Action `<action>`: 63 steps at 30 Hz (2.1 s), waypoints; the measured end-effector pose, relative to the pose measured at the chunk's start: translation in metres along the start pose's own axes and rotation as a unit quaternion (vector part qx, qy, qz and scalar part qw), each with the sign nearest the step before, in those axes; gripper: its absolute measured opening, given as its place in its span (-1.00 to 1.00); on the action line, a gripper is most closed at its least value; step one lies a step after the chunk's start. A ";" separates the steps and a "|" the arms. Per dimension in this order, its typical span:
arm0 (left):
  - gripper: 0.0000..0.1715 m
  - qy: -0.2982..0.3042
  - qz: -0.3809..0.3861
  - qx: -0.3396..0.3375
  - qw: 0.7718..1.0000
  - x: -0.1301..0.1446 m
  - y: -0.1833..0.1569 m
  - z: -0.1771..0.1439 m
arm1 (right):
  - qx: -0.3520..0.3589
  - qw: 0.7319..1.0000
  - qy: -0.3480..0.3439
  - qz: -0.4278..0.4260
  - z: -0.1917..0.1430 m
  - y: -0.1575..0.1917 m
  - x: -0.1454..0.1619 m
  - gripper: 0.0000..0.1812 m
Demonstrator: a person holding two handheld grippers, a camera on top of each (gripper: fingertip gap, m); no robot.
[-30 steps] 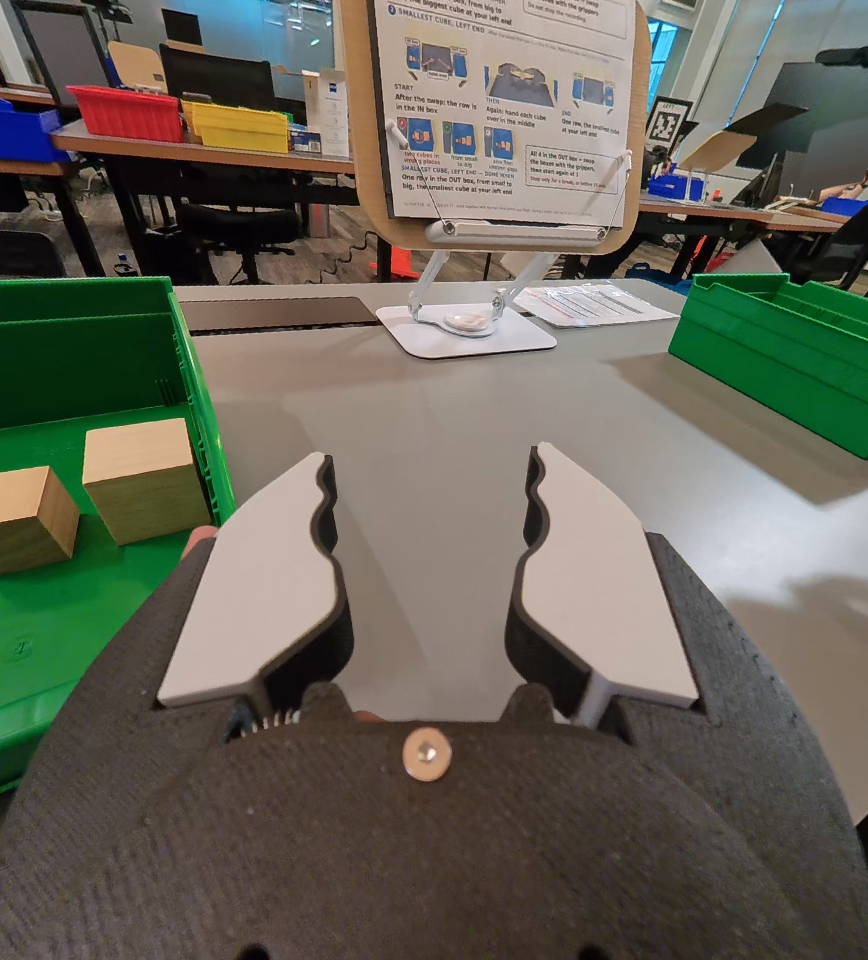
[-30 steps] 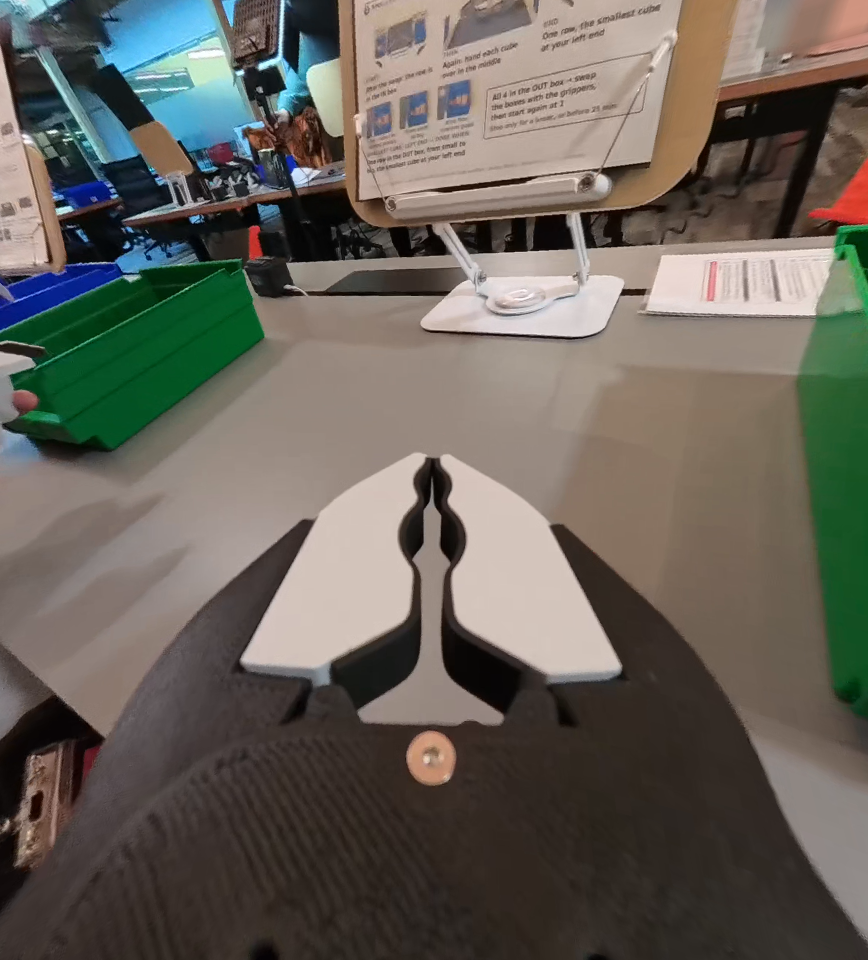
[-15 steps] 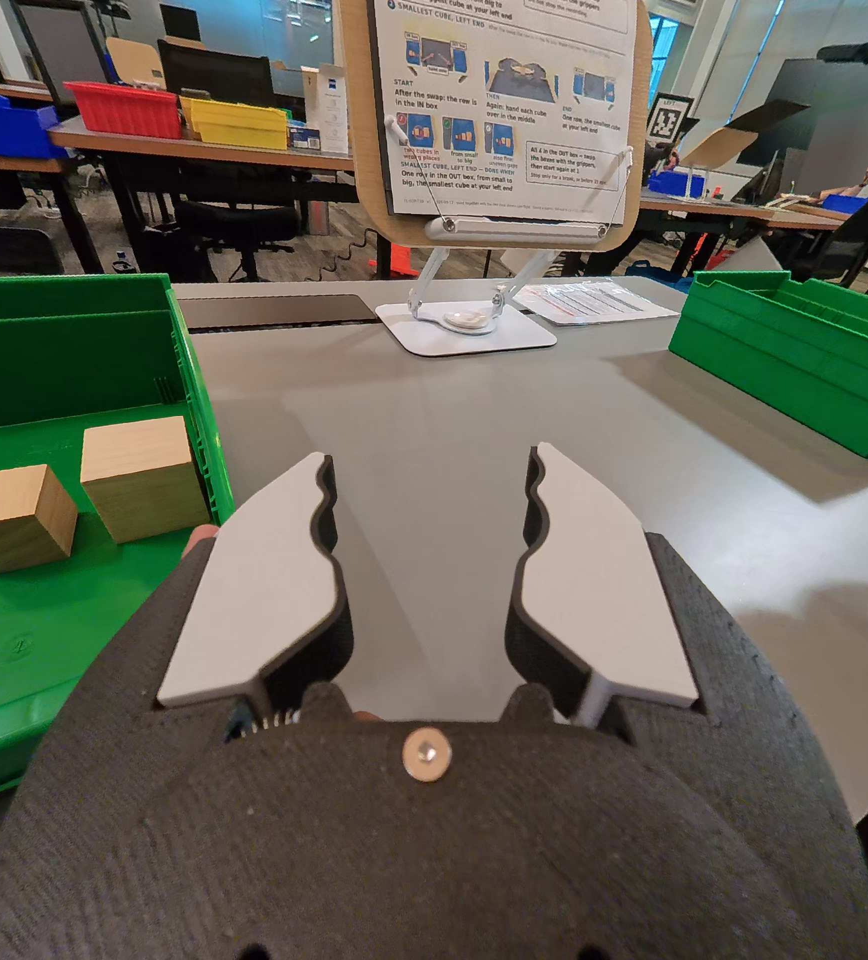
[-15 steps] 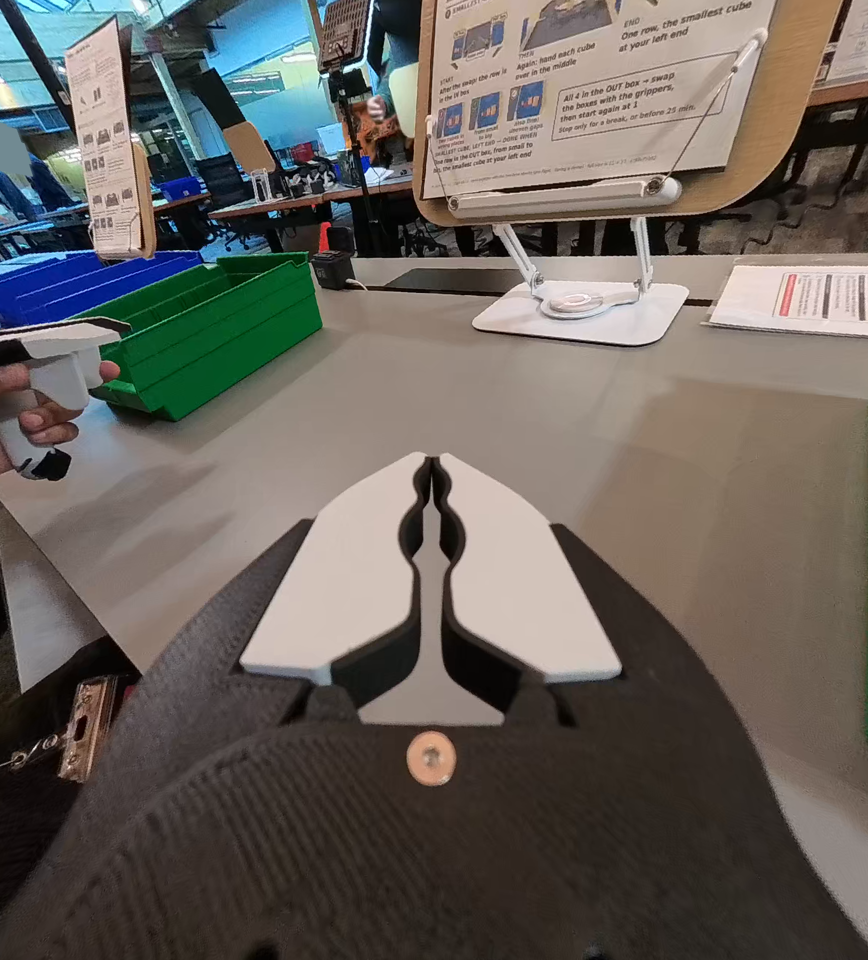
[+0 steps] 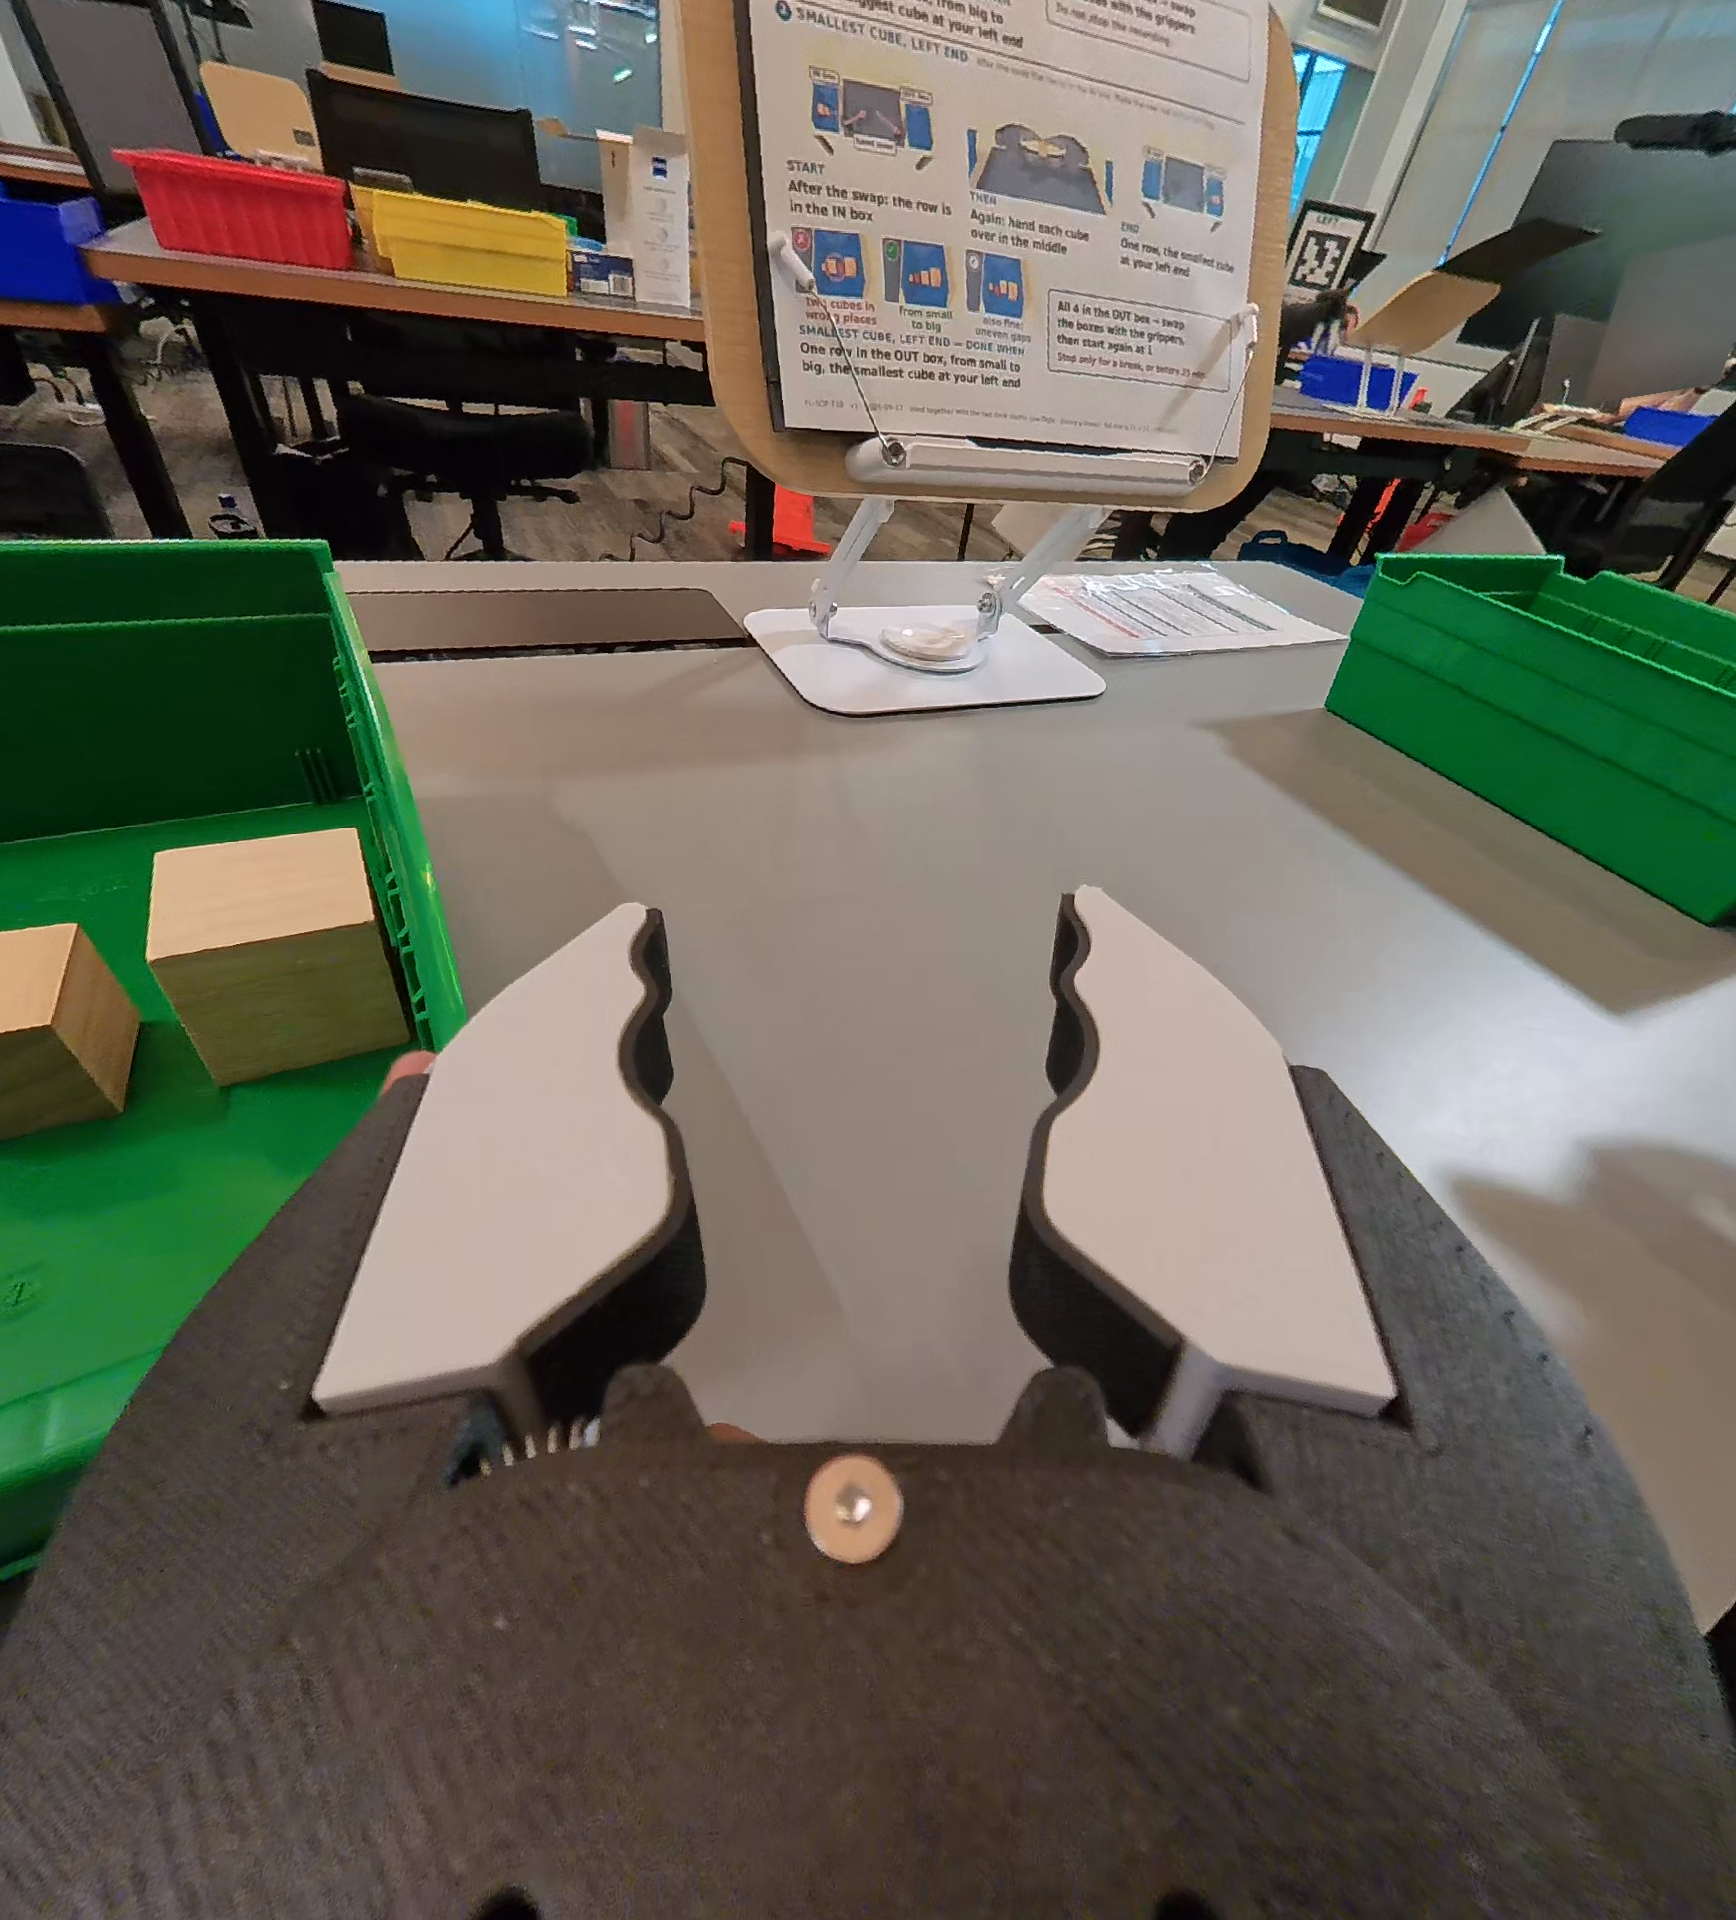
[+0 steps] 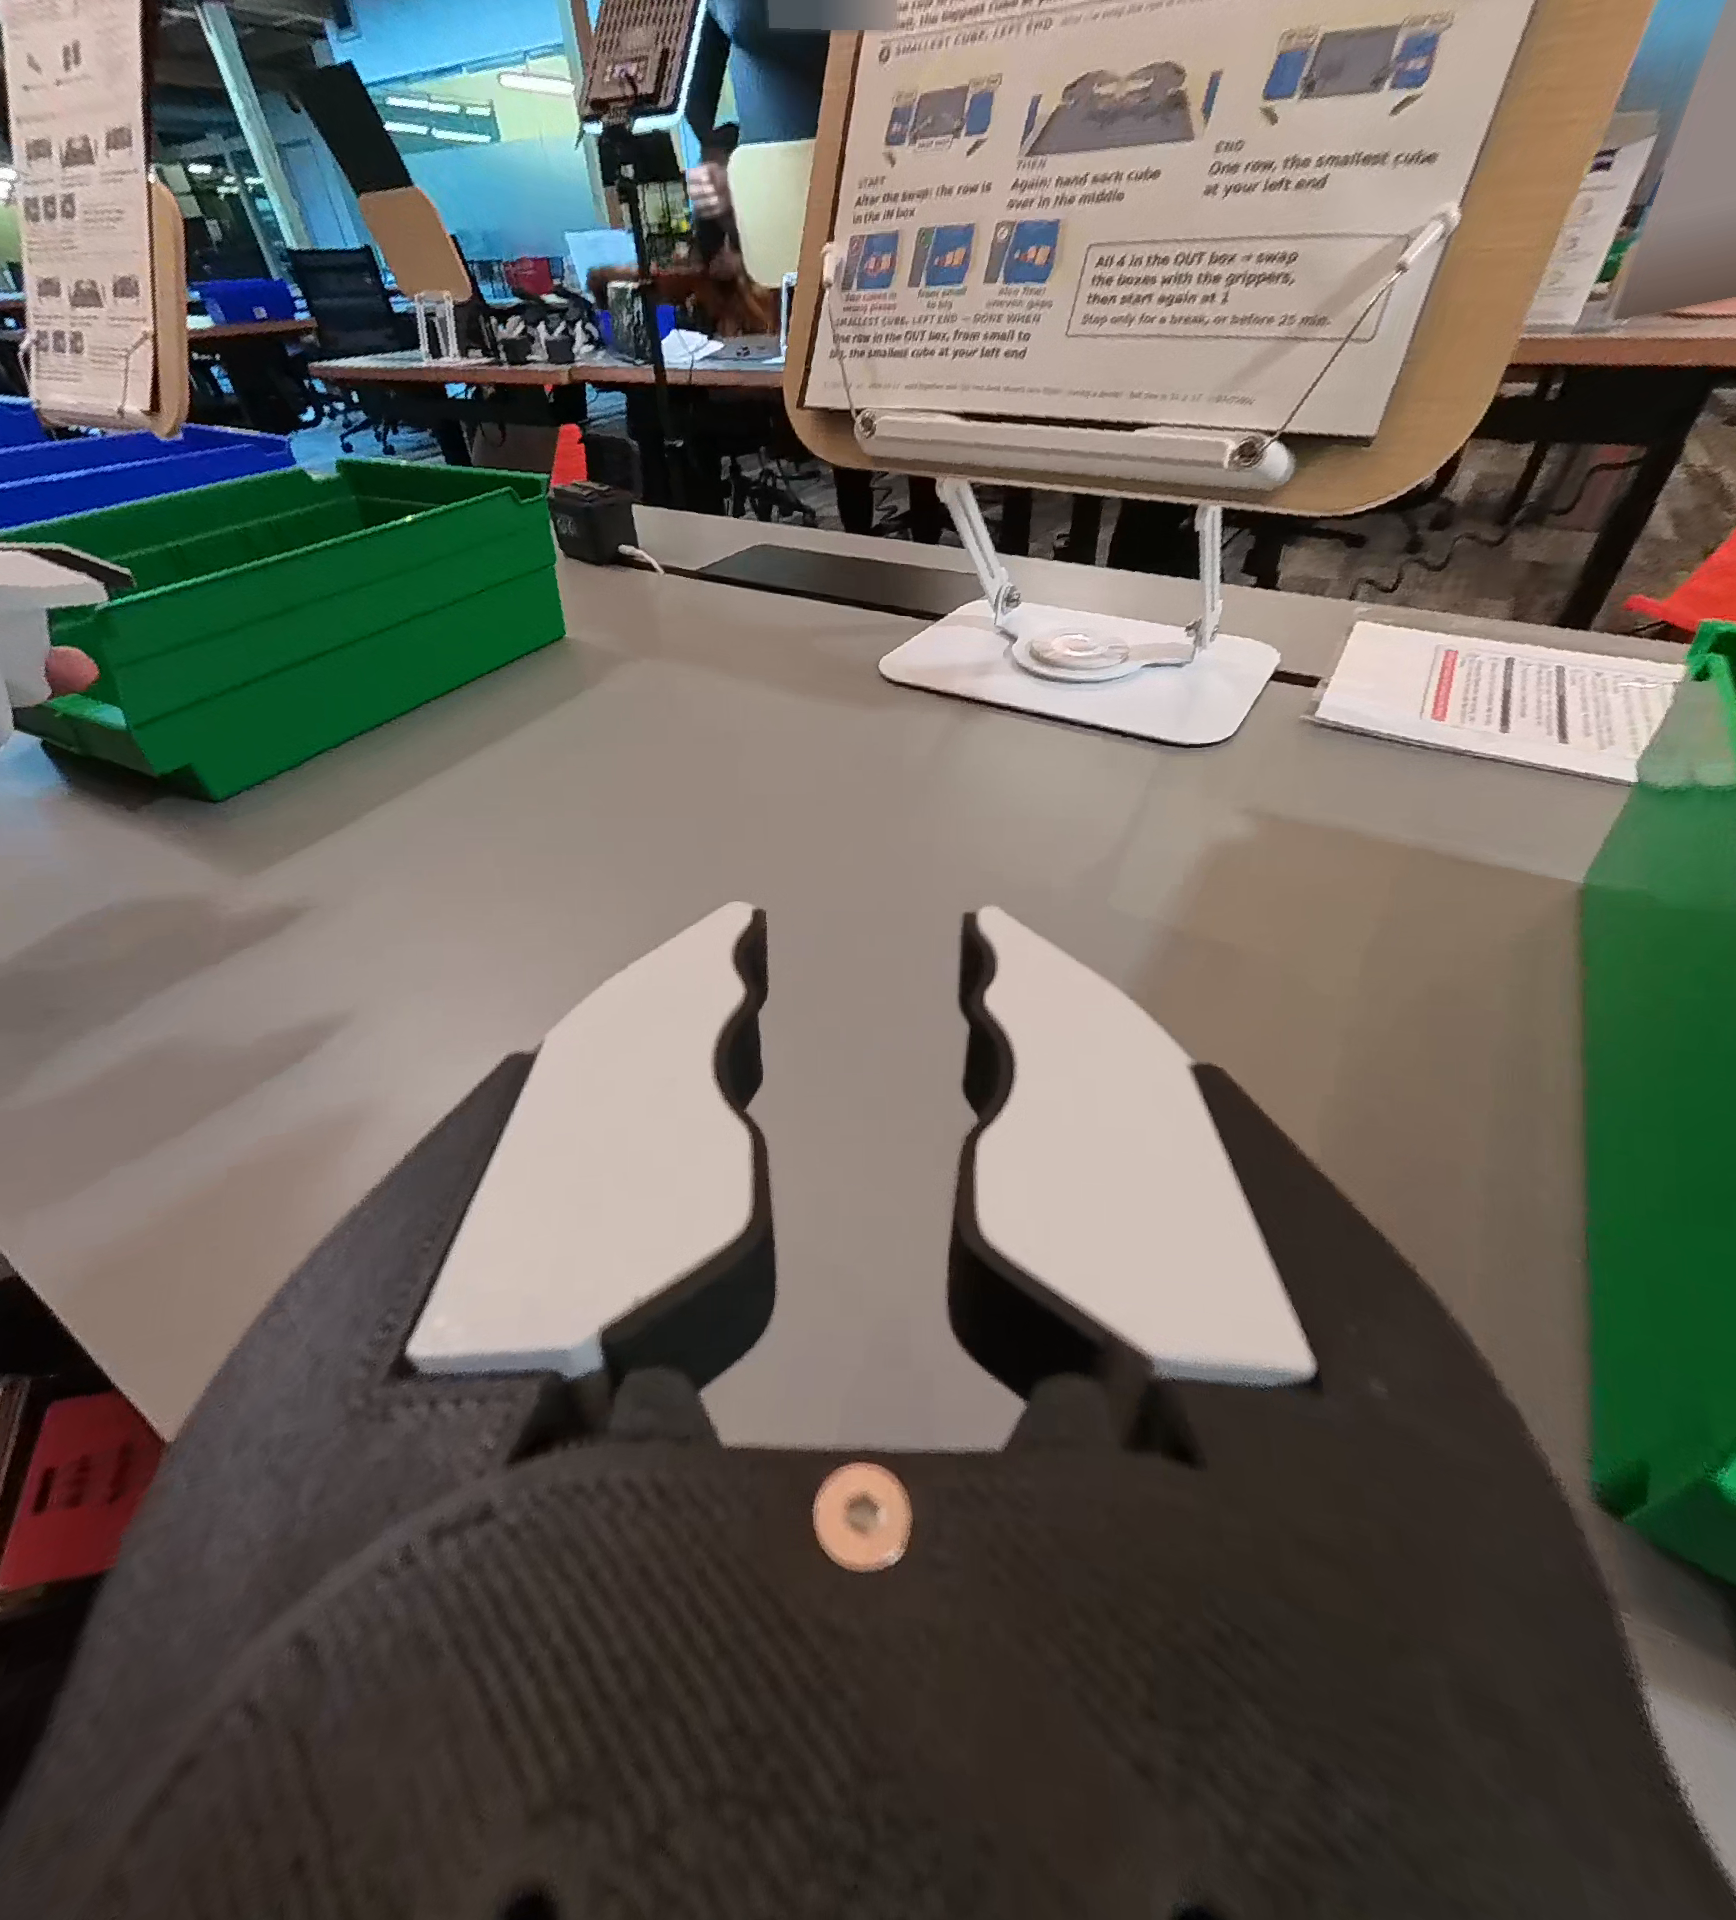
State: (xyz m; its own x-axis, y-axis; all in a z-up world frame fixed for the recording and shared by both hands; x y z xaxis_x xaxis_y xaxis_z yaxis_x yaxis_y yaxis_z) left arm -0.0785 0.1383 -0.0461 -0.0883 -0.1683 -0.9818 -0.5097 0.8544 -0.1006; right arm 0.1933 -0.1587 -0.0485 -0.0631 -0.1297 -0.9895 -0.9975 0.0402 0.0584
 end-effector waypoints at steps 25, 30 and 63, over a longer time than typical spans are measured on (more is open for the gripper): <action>-0.19 -0.005 -0.017 -0.003 1.000 -0.002 0.004 -0.001 | -0.017 0.998 0.002 0.065 0.001 -0.005 0.004 -0.48; -0.19 -0.003 -0.016 -0.002 1.000 -0.002 0.003 0.000 | -0.019 0.998 0.001 0.065 0.001 -0.005 0.004 -0.48; -0.18 0.003 -0.019 -0.003 1.000 0.000 0.003 0.001 | -0.020 0.995 0.003 0.096 0.001 -0.009 0.006 -0.46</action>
State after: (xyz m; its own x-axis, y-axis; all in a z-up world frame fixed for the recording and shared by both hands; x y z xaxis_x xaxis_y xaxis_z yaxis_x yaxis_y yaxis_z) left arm -0.0794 0.1415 -0.0465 -0.0746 -0.2038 -0.9762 -0.5183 0.8442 -0.1366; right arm 0.2016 -0.1587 -0.0554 -0.2533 -0.1302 -0.9586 -0.9673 0.0246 0.2523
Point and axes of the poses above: each gripper's, where its closed fingertips meet, z out along the fingers, x out of its underside, y = z × x across the jaws, the point moved 6 cm from there along -z, back along the fingers, and after that the axes turned 10 degrees about -x, right-handed, at the moved point
